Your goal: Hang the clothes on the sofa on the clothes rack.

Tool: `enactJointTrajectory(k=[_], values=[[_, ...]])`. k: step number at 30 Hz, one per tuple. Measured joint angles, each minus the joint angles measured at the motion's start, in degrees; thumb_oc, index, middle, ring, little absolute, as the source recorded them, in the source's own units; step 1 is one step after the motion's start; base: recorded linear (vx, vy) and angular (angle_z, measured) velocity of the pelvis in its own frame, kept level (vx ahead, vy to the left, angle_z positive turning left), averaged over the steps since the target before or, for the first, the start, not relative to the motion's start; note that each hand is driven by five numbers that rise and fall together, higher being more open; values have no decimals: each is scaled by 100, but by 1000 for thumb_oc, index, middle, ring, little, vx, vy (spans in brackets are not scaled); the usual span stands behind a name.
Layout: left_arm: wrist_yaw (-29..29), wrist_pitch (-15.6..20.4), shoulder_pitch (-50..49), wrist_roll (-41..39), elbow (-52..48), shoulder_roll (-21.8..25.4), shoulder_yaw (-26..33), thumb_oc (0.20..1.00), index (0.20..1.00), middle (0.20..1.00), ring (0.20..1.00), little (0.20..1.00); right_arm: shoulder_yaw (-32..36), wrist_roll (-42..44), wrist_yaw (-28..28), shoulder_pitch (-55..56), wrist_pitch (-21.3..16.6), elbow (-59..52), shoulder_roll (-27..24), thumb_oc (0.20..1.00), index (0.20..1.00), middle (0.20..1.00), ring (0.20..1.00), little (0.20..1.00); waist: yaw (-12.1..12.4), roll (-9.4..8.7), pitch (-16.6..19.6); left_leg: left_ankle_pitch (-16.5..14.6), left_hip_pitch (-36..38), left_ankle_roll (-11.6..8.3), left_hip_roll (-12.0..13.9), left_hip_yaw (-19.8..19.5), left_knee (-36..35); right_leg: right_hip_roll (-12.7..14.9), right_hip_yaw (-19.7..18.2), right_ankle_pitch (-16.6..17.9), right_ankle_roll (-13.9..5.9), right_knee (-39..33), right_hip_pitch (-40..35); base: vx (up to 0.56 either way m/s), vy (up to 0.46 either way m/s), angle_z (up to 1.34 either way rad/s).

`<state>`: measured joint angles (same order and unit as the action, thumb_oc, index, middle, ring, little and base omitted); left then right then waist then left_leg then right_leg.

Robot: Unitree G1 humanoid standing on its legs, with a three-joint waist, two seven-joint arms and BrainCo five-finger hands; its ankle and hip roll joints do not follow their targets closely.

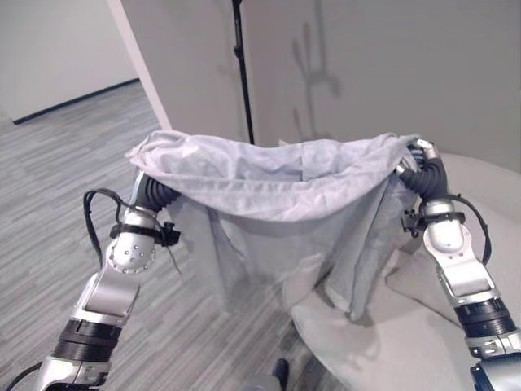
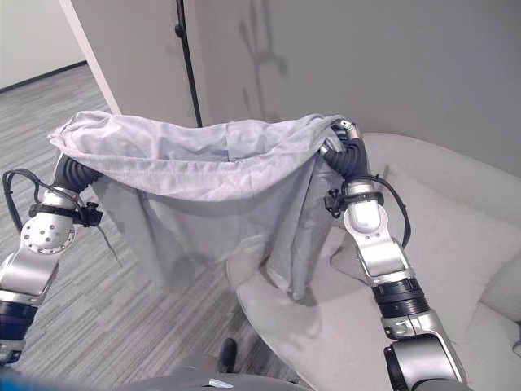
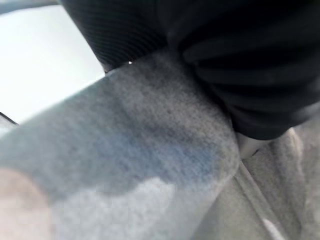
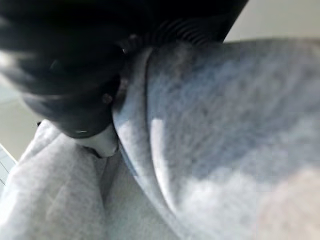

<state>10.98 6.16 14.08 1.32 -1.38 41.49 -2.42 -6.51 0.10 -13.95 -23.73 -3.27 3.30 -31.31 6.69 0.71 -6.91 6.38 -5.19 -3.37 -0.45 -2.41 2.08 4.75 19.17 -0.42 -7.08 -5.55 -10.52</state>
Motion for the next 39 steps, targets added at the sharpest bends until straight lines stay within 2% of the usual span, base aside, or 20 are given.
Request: enactJointTrajectory(k=[8,9,10,12,14,16,17,18,19,23,24,25,26,27,28,29,31,33,35,39], values=[[12,44,141,-65,18,1,-5,200,200,200,200,200,-49,9,-155,-204,-13,245,-64,200,200,200,200,200,-73,33,-86,-163,-347,-156,251,407,13,1,-95,91,145,144,361,49,157,-8],[14,115,216,-89,98,26,-2,200,200,200,200,200,-59,7,-197,-220,-5,246,-63,200,200,200,200,200,-127,-214,-242,-237,-452,-248,273,569,279,196,-120,98,320,146,351,120,346,-14],[16,133,278,-116,179,59,6,200,200,200,200,200,-58,7,-197,-225,-1,240,-44,200,200,200,200,200,-143,-303,-293,-279,-555,-272,378,530,513,318,-169,106,308,159,357,129,389,-16],[18,118,346,-118,287,91,9,200,200,200,200,200,-45,0,-198,-236,0,228,-31,200,200,200,200,200,-212,-494,-396,-429,-759,-536,986,292,714,463,-268,103,236,158,327,154,465,-18],[17,133,346,-123,267,87,-1,200,200,200,200,200,7,-5,-208,-210,5,220,-35,200,200,200,200,200,-338,-369,-391,-516,-721,-664,2083,135,83,435,-394,78,-62,185,208,163,531,-21],[17,157,363,-129,233,47,-62,200,200,200,200,200,165,-6,-207,-141,1,189,-102,200,200,200,200,200,-378,-215,-414,-528,-567,-682,2303,136,-261,591,-464,119,-353,245,93,156,615,-14],[16,209,437,-134,286,-28,-202,200,200,200,200,200,334,-9,-209,32,-46,133,-245,200,200,200,200,200,-339,-57,-391,-586,-534,-767,2308,149,-272,663,-554,135,-492,245,0,124,589,-24],[1,231,464,-135,223,79,-236,200,200,200,200,200,504,-17,-225,254,-23,68,-52,200,200,200,200,200,-276,-165,-406,347,-437,-1115,1998,168,-64,1060,-644,172,-589,331,-72,105,613,-31],[-1,205,534,-137,219,167,-233,200,200,200,200,200,498,-21,-223,385,22,-29,155,200,200,200,200,200,-218,-402,-480,157,-488,-991,1725,272,302,1322,-694,401,-300,422,-51,73,683,-25],[-3,197,667,-299,215,337,-384,200,200,200,200,200,765,-243,-216,766,39,-306,473,200,200,200,200,200,-79,-416,-468,-652,-868,-467,1489,357,1490,1462,-685,1555,233,792,130,-28,633,-14],[-1,185,616,-303,248,512,-351,200,200,200,200,200,781,-242,-231,684,38,-393,722,200,200,200,200,200,-85,-477,-421,-976,-913,-250,1324,541,1830,1762,-739,2219,433,880,367,-101,571,-41],[-4,163,583,-299,251,531,-307,200,200,200,200,200,749,-240,-250,655,33,-375,789,200,200,200,200,200,-64,-487,-420,-1040,-826,-139,1177,799,1856,1895,-668,1991,124,1042,577,-52,591,-73],[-4,130,483,-296,221,544,-154,200,200,200,200,200,642,-239,-252,519,50,-291,813,200,200,200,200,200,-2,-533,-388,-1062,-810,29,1097,917,1919,1883,-660,1959,-8,1150,746,-24,554,-65],[-20,77,439,-281,221,564,-74,200,200,200,200,200,575,-239,-253,472,69,-263,805,200,200,200,200,200,3,-623,-366,-1109,-725,223,831,1007,1809,1973,-375,2131,61,1372,879,-35,498,-30],[-38,78,393,-278,199,524,-67,200,200,200,200,200,582,-238,-253,548,70,-314,725,200,200,200,200,200,-87,-577,-386,-989,-586,406,698,967,1567,1976,-452,1879,-109,1662,965,-116,437,15],[-89,78,380,-275,187,514,-68,200,200,200,200,200,577,-239,-251,610,73,-330,662,200,200,200,200,200,-141,-548,-387,-808,-345,468,648,995,1105,1732,-782,899,-462,2026,1076,-125,352,27],[-125,84,345,-272,101,547,39,200,200,200,200,200,508,-239,-261,384,72,-278,576,200,200,200,200,200,64,-585,-337,-539,98,499,474,1293,445,961,-738,-17,-611,2655,1433,-128,276,-27],[-140,80,154,-272,38,459,193,200,200,200,200,200,410,-243,-258,372,-1,-266,429,200,200,200,200,200,215,-684,-212,-533,276,451,290,1556,311,547,-224,-564,-130,2705,1533,-87,143,-46],[-224,80,-148,-273,-110,358,275,200,200,200,200,200,372,-241,-257,391,-51,-208,394,200,200,200,200,200,282,-641,-75,-560,288,394,231,1620,310,421,-4,-559,208,2146,1336,-66,71,-22],[-263,96,-90,-243,-123,369,283,200,200,200,200,200,372,-243,-245,385,-65,-109,356,200,200,200,200,200,316,-648,-32,-556,269,334,233,1481,299,143,-335,-187,215,1338,1078,0,20,3]])
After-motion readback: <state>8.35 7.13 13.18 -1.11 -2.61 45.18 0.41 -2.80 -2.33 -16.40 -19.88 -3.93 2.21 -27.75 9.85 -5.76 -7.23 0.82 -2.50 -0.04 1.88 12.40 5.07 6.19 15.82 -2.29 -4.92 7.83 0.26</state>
